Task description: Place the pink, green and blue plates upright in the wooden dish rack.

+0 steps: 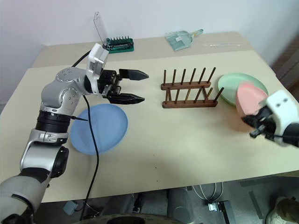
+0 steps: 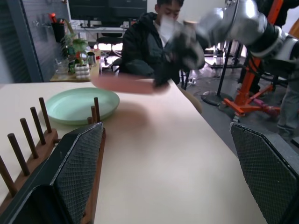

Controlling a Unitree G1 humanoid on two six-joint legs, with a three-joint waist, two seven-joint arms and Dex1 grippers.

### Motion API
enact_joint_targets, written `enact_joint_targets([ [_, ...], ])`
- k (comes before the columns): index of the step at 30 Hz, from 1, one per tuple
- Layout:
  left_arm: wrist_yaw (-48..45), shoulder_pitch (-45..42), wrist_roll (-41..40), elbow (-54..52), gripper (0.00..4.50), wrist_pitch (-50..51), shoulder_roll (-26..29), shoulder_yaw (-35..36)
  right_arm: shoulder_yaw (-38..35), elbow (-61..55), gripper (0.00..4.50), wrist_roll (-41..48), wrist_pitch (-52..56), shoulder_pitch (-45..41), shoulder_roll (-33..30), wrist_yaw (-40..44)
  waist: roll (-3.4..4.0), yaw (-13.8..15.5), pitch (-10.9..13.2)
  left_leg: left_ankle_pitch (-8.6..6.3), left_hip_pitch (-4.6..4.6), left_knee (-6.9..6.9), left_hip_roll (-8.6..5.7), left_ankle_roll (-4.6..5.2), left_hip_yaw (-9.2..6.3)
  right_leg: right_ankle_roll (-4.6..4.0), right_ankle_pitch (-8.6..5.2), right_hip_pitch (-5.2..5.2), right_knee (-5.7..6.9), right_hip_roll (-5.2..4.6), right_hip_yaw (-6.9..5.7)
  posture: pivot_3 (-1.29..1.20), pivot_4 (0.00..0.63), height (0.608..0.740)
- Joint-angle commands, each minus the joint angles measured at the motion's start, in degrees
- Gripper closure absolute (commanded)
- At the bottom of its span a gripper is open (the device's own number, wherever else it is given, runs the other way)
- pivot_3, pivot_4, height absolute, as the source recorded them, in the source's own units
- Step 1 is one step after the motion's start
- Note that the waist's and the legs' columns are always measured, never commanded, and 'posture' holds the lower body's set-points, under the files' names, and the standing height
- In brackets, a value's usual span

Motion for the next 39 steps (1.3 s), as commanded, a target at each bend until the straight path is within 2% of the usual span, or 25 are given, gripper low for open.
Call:
enact_joint_targets([
  [1,0.48,-1.62,-0.47,-0.53,0.00,-1.42,0.07,1.12,-2.96,5.67,4.47,8.79,2.42,-12.21,1.54,-0.96,-0.04,-0.01,0.01,0.00,-0.02,-0.01,0.02,0.00,-0.04,0.00,0.00,0.01,-0.02,0.01,-0.04,0.00,0.150,0.740],
  [3,0.65,-1.69,-0.63,-0.26,0.00,-1.53,-0.21,1.30,-2.42,12.06,4.47,15.30,1.99,-22.88,6.27,-1.62,-0.14,-0.07,0.04,0.03,0.00,-0.02,0.03,-0.06,-0.04,-0.01,0.01,0.02,-0.03,0.00,-0.03,0.00,0.150,0.740],
  [7,1.02,-1.81,-0.62,0.12,0.00,-2.15,-0.74,1.24,0.13,24.55,4.47,21.46,0.62,-36.01,12.20,0.35,-0.13,-0.11,0.05,0.06,-0.04,-0.01,0.01,-0.12,0.00,-0.02,0.02,-0.02,-0.04,-0.03,0.00,0.00,0.150,0.740],
  [10,1.61,-1.42,-1.02,-1.04,0.00,-1.47,-0.52,1.43,2.76,36.97,4.47,23.69,0.62,-43.84,13.32,5.75,-0.09,-0.04,0.05,0.08,-0.08,-0.04,0.00,-0.14,0.00,-0.04,0.03,-0.10,0.00,-0.03,0.01,0.00,0.150,0.740],
  [14,2.63,0.19,-1.73,-3.74,0.00,0.02,1.04,2.34,5.14,52.89,4.47,23.92,2.10,-50.20,11.83,12.98,-0.09,-0.07,0.05,0.07,-0.27,-0.05,0.00,-0.13,0.00,-0.04,0.03,-0.28,0.00,-0.03,0.00,0.00,0.150,0.740],
  [19,4.36,2.63,-3.04,-7.46,0.00,1.87,2.48,3.06,12.29,61.41,4.47,17.82,-2.17,-49.89,9.87,22.51,-0.02,-0.16,0.02,0.12,-1.05,0.04,-0.01,-0.21,0.06,-0.10,0.08,-1.21,0.18,-0.04,0.03,0.00,0.150,0.740],
  [25,6.01,4.74,-4.36,-11.04,0.00,3.49,3.34,3.74,15.09,69.38,4.47,13.70,-4.37,-49.83,8.47,28.46,0.01,-0.11,0.02,0.16,-1.15,0.03,-0.01,-0.28,0.09,-0.15,0.12,-1.30,0.18,-0.03,0.03,0.00,0.150,0.740],
  [32,5.97,4.43,-4.50,-11.11,0.00,3.51,3.59,3.09,16.18,71.57,4.47,10.77,-5.24,-49.00,8.55,31.17,0.01,-0.17,0.02,0.17,-1.13,0.04,-0.01,-0.30,0.10,-0.17,0.14,-1.29,0.18,-0.02,0.03,0.00,0.150,0.740],
  [39,5.46,3.54,-4.34,-10.75,0.00,3.78,3.62,2.49,16.26,69.65,4.47,8.93,-5.76,-46.22,10.96,28.54,0.03,-0.16,0.01,0.17,-1.13,0.06,-0.01,-0.31,0.11,-0.18,0.15,-1.29,0.19,-0.03,0.03,0.00,0.150,0.740],
])
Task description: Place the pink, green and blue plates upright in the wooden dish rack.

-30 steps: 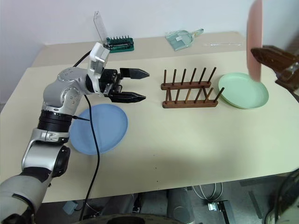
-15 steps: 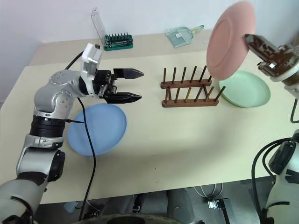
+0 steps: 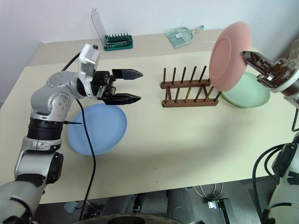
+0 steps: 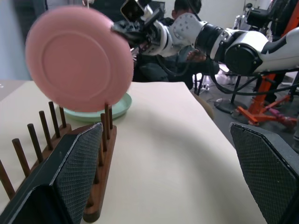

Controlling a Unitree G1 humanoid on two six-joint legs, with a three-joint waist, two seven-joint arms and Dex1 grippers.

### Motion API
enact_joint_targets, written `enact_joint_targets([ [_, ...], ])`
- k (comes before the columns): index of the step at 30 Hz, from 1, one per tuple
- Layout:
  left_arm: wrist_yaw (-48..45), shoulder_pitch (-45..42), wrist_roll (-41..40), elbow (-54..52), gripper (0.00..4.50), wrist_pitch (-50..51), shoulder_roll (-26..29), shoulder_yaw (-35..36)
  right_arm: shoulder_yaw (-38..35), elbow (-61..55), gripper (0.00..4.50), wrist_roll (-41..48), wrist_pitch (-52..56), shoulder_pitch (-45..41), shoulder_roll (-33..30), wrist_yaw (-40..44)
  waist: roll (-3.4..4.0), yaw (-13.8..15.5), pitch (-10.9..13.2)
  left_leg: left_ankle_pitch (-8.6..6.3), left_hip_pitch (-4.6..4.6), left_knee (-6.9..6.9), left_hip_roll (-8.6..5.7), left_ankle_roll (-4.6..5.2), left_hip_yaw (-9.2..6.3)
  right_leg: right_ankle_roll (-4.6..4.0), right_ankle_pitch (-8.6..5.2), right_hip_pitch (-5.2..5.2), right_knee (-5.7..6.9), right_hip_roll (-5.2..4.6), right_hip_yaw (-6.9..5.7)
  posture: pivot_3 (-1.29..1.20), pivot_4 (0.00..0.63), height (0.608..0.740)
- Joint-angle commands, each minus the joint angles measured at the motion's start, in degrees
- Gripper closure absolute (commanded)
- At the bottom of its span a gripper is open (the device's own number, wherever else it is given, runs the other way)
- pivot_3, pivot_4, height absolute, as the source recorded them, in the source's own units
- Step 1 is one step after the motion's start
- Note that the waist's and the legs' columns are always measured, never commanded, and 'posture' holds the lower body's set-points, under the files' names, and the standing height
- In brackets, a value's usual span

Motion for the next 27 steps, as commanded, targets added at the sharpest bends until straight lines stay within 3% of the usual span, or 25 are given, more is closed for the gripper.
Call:
enact_joint_targets([
  [1,-0.32,-1.56,-0.64,-1.42,0.00,-0.31,0.51,0.08,-1.31,-2.45,4.47,0.40,-0.59,-0.54,0.49,-1.53,0.01,0.00,-0.01,0.00,0.01,0.00,0.00,-0.01,0.00,0.00,0.00,0.00,0.01,0.00,0.00,0.00,0.150,0.740],
  [2,-0.29,-1.64,-0.60,-1.35,0.00,-0.36,0.47,-0.02,-1.56,-2.65,4.47,0.41,-0.60,-0.61,0.87,-2.36,0.01,-0.03,-0.01,0.01,0.01,0.00,0.00,-0.01,0.00,0.00,0.00,0.00,0.00,0.00,0.00,0.00,0.150,0.740],
  [5,-0.32,-1.74,-0.55,-1.30,0.00,-0.47,0.50,-0.19,-2.09,-3.49,3.61,0.46,-1.16,-0.51,1.73,-4.14,0.01,-0.04,-0.01,0.01,0.01,0.00,0.01,-0.01,0.00,-0.01,0.01,0.00,0.00,0.01,0.00,0.00,0.150,0.740],
  [12,-0.02,-1.67,-0.60,-1.48,0.00,-0.27,0.61,-0.08,-3.02,-9.03,0.27,0.38,-4.68,0.13,2.79,-7.25,0.01,0.01,-0.01,0.01,0.01,0.00,0.00,-0.02,0.00,-0.01,0.01,0.01,0.01,0.00,0.00,0.00,0.150,0.740],
  [13,0.02,-1.62,-0.62,-1.56,0.00,-0.26,0.60,-0.08,-3.13,-9.56,0.08,0.20,-5.78,0.22,2.94,-7.66,0.01,-0.01,-0.01,0.01,0.02,0.00,0.00,-0.02,0.00,-0.01,0.01,0.01,0.01,0.00,0.00,0.00,0.150,0.740],
  [15,0.13,-1.57,-0.67,-1.65,0.00,-0.13,0.55,-0.12,-3.69,-9.73,0.08,0.10,-7.53,-0.12,3.14,-9.25,0.02,-0.02,-0.01,0.01,0.02,0.00,0.00,-0.02,0.00,-0.01,0.01,0.01,0.01,0.00,0.00,0.00,0.150,0.740],
  [17,0.38,-1.42,-0.74,-1.84,0.00,-0.12,0.53,0.02,-5.89,-11.01,0.08,-2.44,-17.23,-1.14,4.17,-16.18,0.01,-0.03,-0.01,0.01,0.02,0.00,0.00,-0.02,0.00,-0.01,0.01,0.01,0.02,0.00,0.00,0.00,0.150,0.740],
  [20,0.91,-0.86,-0.91,-2.43,0.00,-0.11,0.54,0.31,-4.88,-13.21,0.08,-12.78,-37.35,1.58,4.18,-26.48,0.02,0.07,-0.02,0.01,0.02,0.00,0.00,-0.02,0.03,-0.01,0.01,-0.02,0.04,0.00,0.01,0.00,0.150,0.740],
  [22,1.02,-0.65,-0.98,-2.60,0.00,-0.11,0.53,0.32,-1.38,-13.86,0.08,-19.55,-45.57,5.38,2.57,-28.34,0.02,0.10,-0.02,0.02,0.02,0.00,0.00,-0.03,0.02,-0.01,0.01,-0.03,0.06,0.01,0.00,0.00,0.150,0.740],
  [24,1.13,-0.57,-1.05,-2.60,0.00,-0.09,0.54,0.29,2.82,-15.22,0.08,-25.65,-50.14,10.42,-0.49,-27.47,0.01,0.14,-0.02,0.02,0.02,0.00,-0.01,-0.03,0.02,-0.01,0.01,-0.01,0.06,0.01,-0.01,0.00,0.150,0.740],
  [27,1.08,-0.91,-0.95,-1.90,0.00,-0.44,0.39,0.10,1.24,-14.41,0.08,-24.42,-46.63,9.79,-2.68,-29.41,0.14,-0.34,-0.03,0.02,0.08,0.03,-0.03,-0.02,0.18,-0.02,0.04,0.00,0.06,-0.01,0.06,0.00,0.150,0.740],
])
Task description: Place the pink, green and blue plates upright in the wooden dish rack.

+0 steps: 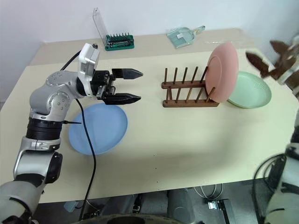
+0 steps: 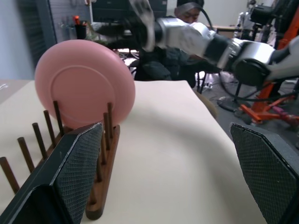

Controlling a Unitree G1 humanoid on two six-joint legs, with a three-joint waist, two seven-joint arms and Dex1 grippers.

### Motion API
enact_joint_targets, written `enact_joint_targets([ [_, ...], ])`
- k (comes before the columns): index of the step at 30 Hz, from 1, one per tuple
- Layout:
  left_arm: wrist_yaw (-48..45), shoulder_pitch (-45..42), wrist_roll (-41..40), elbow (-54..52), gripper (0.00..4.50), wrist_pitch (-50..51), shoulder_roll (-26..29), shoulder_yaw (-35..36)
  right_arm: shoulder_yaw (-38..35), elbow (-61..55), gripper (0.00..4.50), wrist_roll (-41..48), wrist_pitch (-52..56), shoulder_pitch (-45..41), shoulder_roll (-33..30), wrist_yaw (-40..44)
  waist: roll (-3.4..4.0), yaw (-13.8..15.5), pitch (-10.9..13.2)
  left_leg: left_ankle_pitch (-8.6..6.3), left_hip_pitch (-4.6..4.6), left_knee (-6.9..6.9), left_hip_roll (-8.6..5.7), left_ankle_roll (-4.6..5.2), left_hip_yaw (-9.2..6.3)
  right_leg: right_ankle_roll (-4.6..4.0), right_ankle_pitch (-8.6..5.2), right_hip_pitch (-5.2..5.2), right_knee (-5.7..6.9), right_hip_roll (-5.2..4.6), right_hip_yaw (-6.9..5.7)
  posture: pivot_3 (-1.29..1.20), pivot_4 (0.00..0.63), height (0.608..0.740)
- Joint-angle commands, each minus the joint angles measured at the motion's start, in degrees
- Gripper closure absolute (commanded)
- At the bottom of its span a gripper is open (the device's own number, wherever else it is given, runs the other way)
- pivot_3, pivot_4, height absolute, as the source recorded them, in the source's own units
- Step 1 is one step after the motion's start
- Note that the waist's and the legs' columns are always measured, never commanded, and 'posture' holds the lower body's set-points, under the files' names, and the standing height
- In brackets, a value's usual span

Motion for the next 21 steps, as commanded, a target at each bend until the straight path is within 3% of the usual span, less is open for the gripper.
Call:
enact_joint_targets([
  [1,-0.03,-0.99,-0.48,-0.82,0.00,-0.82,-0.10,0.26,-0.94,-0.24,0.08,-2.24,-1.92,-1.57,-4.65,-1.87,0.18,-0.40,-0.03,0.01,0.02,0.00,0.02,0.00,0.10,0.00,0.06,-0.01,-0.01,0.00,0.06,0.00,0.150,0.740],
  [8,-0.38,-1.88,-0.05,0.36,0.00,-1.39,-0.74,-0.05,1.39,4.33,0.08,-5.09,-3.77,-0.85,-5.30,-2.83,0.27,-1.24,-0.06,0.01,0.21,-0.02,0.11,0.00,0.20,-0.02,0.07,0.14,-0.02,0.07,0.09,0.00,0.150,0.740],
  [13,-0.87,-2.02,0.08,0.40,0.00,-1.41,-0.44,-0.06,7.86,0.73,0.08,-3.46,4.49,4.44,-5.53,10.90,0.26,-1.25,-0.06,0.00,0.18,-0.03,0.12,0.01,0.21,-0.02,0.08,0.11,-0.03,0.07,0.09,0.00,0.150,0.740],
  [17,-0.63,-1.85,-0.22,-0.23,0.00,-0.94,-0.32,0.17,11.67,5.05,0.08,-4.05,11.10,-0.55,-3.53,14.55,0.30,-1.38,-0.06,0.00,0.18,0.03,0.11,0.02,0.25,0.00,0.12,0.12,-0.03,0.05,0.12,0.00,0.150,0.740],
  [21,-0.25,-1.35,-0.26,-1.03,0.00,-0.81,-0.18,0.24,16.09,10.61,0.08,-8.61,8.47,-3.69,-2.52,15.00,0.30,-1.29,-0.06,0.00,0.18,0.01,0.13,0.01,0.27,-0.02,0.14,0.08,-0.02,0.07,0.14,0.00,0.150,0.740],
])
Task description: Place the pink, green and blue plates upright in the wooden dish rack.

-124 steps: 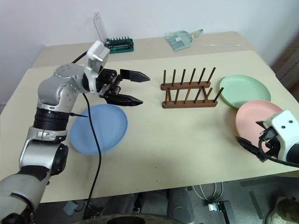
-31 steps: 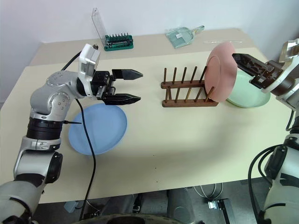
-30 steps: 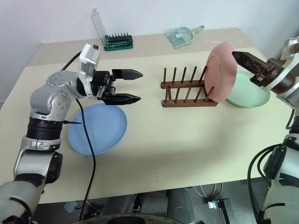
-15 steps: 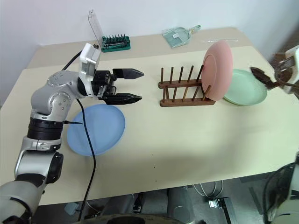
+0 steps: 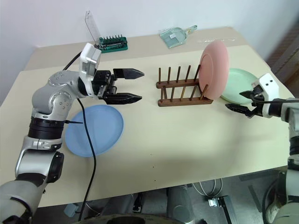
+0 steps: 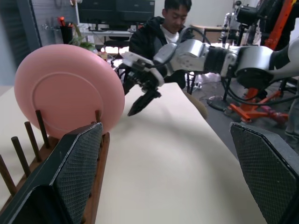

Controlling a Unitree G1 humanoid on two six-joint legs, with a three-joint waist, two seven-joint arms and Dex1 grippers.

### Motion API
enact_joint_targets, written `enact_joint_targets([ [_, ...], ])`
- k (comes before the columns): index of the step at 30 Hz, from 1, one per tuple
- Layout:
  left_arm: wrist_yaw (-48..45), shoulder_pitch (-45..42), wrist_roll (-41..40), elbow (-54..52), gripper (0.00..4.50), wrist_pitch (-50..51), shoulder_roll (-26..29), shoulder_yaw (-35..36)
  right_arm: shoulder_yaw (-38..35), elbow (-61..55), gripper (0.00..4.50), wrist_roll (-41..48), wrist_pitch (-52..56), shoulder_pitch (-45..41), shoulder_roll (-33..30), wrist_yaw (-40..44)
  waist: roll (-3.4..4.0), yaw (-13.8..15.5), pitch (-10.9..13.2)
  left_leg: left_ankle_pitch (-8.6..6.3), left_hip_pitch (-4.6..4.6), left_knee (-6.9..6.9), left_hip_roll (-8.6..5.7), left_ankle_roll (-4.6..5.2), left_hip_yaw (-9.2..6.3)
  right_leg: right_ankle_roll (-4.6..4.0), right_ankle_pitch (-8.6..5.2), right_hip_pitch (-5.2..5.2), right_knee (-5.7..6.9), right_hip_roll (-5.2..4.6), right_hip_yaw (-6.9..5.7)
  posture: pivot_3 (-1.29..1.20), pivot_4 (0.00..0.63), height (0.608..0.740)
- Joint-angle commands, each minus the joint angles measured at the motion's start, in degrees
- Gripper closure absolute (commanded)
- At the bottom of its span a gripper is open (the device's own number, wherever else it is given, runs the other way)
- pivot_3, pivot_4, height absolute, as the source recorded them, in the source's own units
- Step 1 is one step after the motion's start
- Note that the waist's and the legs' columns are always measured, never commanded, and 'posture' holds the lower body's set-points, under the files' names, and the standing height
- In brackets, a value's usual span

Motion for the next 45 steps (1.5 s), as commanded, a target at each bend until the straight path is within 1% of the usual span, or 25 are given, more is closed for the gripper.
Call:
enact_joint_targets([
  [1,0.58,-0.63,-0.40,-2.33,0.00,-0.26,0.93,0.61,2.39,5.10,0.08,-3.91,-3.28,-3.59,0.79,-1.02,-0.01,0.07,0.01,0.00,-0.01,0.00,0.00,0.00,0.00,0.00,0.00,0.00,-0.01,0.01,-0.01,0.00,0.150,0.740],
  [4,1.28,-0.04,-0.60,-3.13,0.00,0.16,1.36,0.99,3.60,12.12,0.08,-6.51,-4.73,-7.74,2.41,-4.04,-0.03,0.07,0.01,0.00,-0.03,0.00,-0.01,0.00,0.01,0.00,0.00,0.00,-0.04,-0.01,-0.01,0.00,0.150,0.740],
  [6,1.66,0.59,-0.84,-3.98,0.00,0.44,1.79,1.16,4.98,16.06,0.08,-8.45,-5.49,-9.10,2.77,-4.59,-0.02,0.12,0.01,0.00,-0.05,0.01,-0.01,0.00,0.02,0.00,0.01,-0.03,-0.03,-0.02,0.00,0.00,0.150,0.740],
  [8,2.09,0.97,-1.10,-4.57,0.00,0.76,2.03,1.34,7.31,18.99,0.08,-11.72,-8.77,-9.23,2.85,-6.44,-0.02,0.13,0.01,0.00,-0.08,-0.01,-0.01,0.00,0.00,0.00,0.01,-0.06,-0.03,-0.02,-0.01,0.00,0.150,0.740],
  [10,2.54,1.11,-1.23,-4.83,0.00,0.91,2.14,1.34,7.24,21.65,0.08,-12.40,-8.75,-10.45,3.57,-8.02,-0.02,0.00,0.00,0.00,-0.07,-0.01,-0.02,0.00,0.01,0.00,0.01,-0.06,-0.03,-0.02,0.00,0.00,0.150,0.740],
  [11,2.70,1.15,-1.31,-4.93,0.00,0.97,2.18,1.30,7.05,22.64,0.31,-12.45,-8.95,-11.07,3.79,-8.14,-0.02,-0.02,0.00,0.00,-0.05,0.00,-0.02,0.00,0.03,0.00,0.01,-0.04,-0.03,-0.02,0.00,0.00,0.150,0.740],
  [13,2.91,1.19,-1.35,-5.08,0.00,0.94,2.24,1.26,6.06,24.90,0.91,-12.48,-8.65,-12.86,4.11,-11.12,-0.02,0.01,0.00,0.00,-0.03,0.01,-0.02,-0.01,0.02,-0.01,0.02,-0.02,-0.02,-0.02,0.00,0.00,0.150,0.740],
  [16,3.00,1.17,-1.47,-5.20,0.00,1.10,2.37,1.25,6.45,26.84,2.40,-14.02,-9.72,-13.93,3.83,-14.14,-0.02,0.02,0.00,0.00,-0.03,0.01,-0.01,-0.01,0.02,-0.01,0.02,-0.03,-0.02,-0.02,0.00,0.00,0.150,0.740],
  [17,2.99,1.16,-1.46,-5.19,0.00,1.10,2.39,1.24,6.44,27.14,2.85,-14.04,-9.89,-13.93,3.88,-13.69,-0.02,0.04,0.00,0.00,-0.04,0.00,-0.01,-0.01,0.01,-0.01,0.02,-0.03,-0.02,-0.02,0.00,0.00,0.150,0.740],
  [20,2.83,0.94,-1.33,-4.95,0.00,1.02,2.31,1.15,6.51,27.26,4.44,-14.44,-11.00,-13.65,3.84,-13.12,-0.02,0.01,0.00,0.00,-0.05,0.00,-0.02,-0.01,0.02,-0.01,0.02,-0.03,-0.04,-0.02,0.00,0.00,0.150,0.740],
  [25,2.68,0.46,-1.20,-4.54,0.00,0.87,2.06,0.94,5.36,27.13,4.48,-14.61,-13.03,-14.40,3.25,-16.37,-0.07,0.07,-0.02,0.00,-0.04,0.00,-0.03,-0.01,-0.01,-0.01,0.02,0.01,-0.04,-0.02,-0.03,0.00,0.150,0.740],
  [28,2.45,0.15,-1.01,-4.00,0.00,0.49,1.89,0.83,1.19,27.49,4.48,-13.14,-17.74,-18.79,2.25,-29.54,-0.03,-0.01,0.00,0.00,-0.04,0.00,-0.02,-0.01,0.00,-0.01,0.02,-0.02,-0.03,-0.02,-0.02,0.00,0.150,0.740],
  [30,2.33,0.01,-1.06,-3.69,0.00,0.39,1.75,0.89,-4.44,26.78,4.48,-8.83,-22.67,-22.66,1.76,-34.10,0.04,-0.04,0.04,0.01,-0.06,-0.01,-0.02,-0.02,0.02,-0.01,0.02,-0.06,-0.02,-0.02,0.01,0.00,0.150,0.740],
  [31,2.32,0.00,-1.08,-3.63,0.00,0.37,1.70,0.94,-6.11,26.39,4.48,-7.69,-25.02,-23.68,1.68,-34.93,0.09,-0.15,0.05,0.01,-0.08,-0.03,-0.03,-0.02,0.04,-0.01,0.02,-0.10,-0.01,-0.02,0.04,0.00,0.150,0.740],
  [33,2.49,0.08,-1.19,-3.60,0.00,0.44,1.60,1.18,-11.62,24.54,4.48,-2.33,-26.61,-27.36,2.27,-34.06,0.09,-0.39,0.05,0.01,-0.06,-0.12,0.00,-0.02,0.10,-0.02,0.02,-0.13,-0.02,0.01,0.07,0.00,0.150,0.740],
  [34,2.46,0.17,-1.52,-3.57,0.00,0.84,1.64,1.41,-15.51,21.83,4.48,2.82,-26.93,-29.14,3.58,-30.13,0.09,-0.41,0.05,0.01,-0.06,-0.14,0.02,-0.02,0.11,-0.02,0.02,-0.14,-0.03,0.02,0.07,0.00,0.150,0.740],
  [35,2.31,0.26,-2.07,-3.63,0.00,1.43,1.72,1.74,-19.73,18.89,4.48,9.02,-24.29,-30.89,5.14,-25.52,0.09,-0.38,0.05,0.01,-0.06,-0.15,0.03,-0.02,0.12,-0.02,0.02,-0.13,-0.05,0.03,0.07,0.00,0.150,0.740],
  [36,2.21,0.34,-2.49,-3.76,0.00,1.87,1.79,1.95,-22.35,16.79,4.48,13.05,-22.24,-31.69,6.18,-22.37,0.08,-0.38,0.05,0.00,-0.07,-0.15,0.04,-0.01,0.12,-0.02,0.02,-0.13,-0.06,0.04,0.07,0.00,0.150,0.740],
  [38,2.58,0.34,-3.74,-3.71,0.00,2.95,1.74,2.81,-26.63,6.76,4.48,22.97,-15.64,-31.19,8.58,-14.76,0.07,-0.29,0.05,0.00,-0.05,-0.12,0.05,0.00,0.11,-0.01,0.02,-0.09,-0.06,0.05,0.07,0.00,0.150,0.740],
  [39,2.72,0.43,-3.72,-3.60,0.00,2.68,1.80,2.93,-27.91,0.42,4.48,29.45,-6.59,-29.93,9.35,-11.76,0.07,-0.20,0.05,-0.01,-0.04,-0.10,0.05,0.02,0.08,-0.01,0.02,-0.06,-0.06,0.05,0.06,0.00,0.150,0.740],
  [40,2.80,0.58,-3.53,-3.50,0.00,2.31,1.92,2.91,-28.90,-6.14,4.48,35.23,0.75,-28.44,10.31,-10.52,0.07,-0.04,0.05,-0.02,-0.05,-0.07,0.05,0.03,0.06,-0.01,0.02,-0.06,-0.04,0.04,0.05,0.00,0.150,0.740],
  [41,2.85,0.70,-3.36,-3.45,0.00,1.98,2.04,2.80,-29.54,-10.59,4.48,38.94,5.84,-27.14,10.89,-10.56,0.07,0.18,0.05,-0.02,-0.07,-0.06,0.05,0.04,0.02,-0.01,0.02,-0.06,-0.01,0.03,0.04,0.00,0.150,0.740],
  [43,3.03,0.87,-3.26,-3.21,0.00,1.70,2.15,2.87,-30.51,-17.64,4.48,47.21,17.80,-24.92,11.62,-13.90,0.07,0.41,0.04,-0.02,-0.11,-0.02,0.03,0.04,-0.09,-0.01,0.03,-0.05,0.00,0.00,-0.03,0.00,0.150,0.740],
  [45,3.22,0.80,-3.10,-2.76,0.00,1.52,2.24,3.00,-30.81,-21.48,4.48,55.13,29.97,-22.89,11.38,-16.46,0.07,0.51,0.04,-0.03,-0.12,0.01,0.00,0.05,-0.13,-0.01,0.03,-0.03,-0.01,-0.03,-0.05,0.00,0.150,0.740],
])
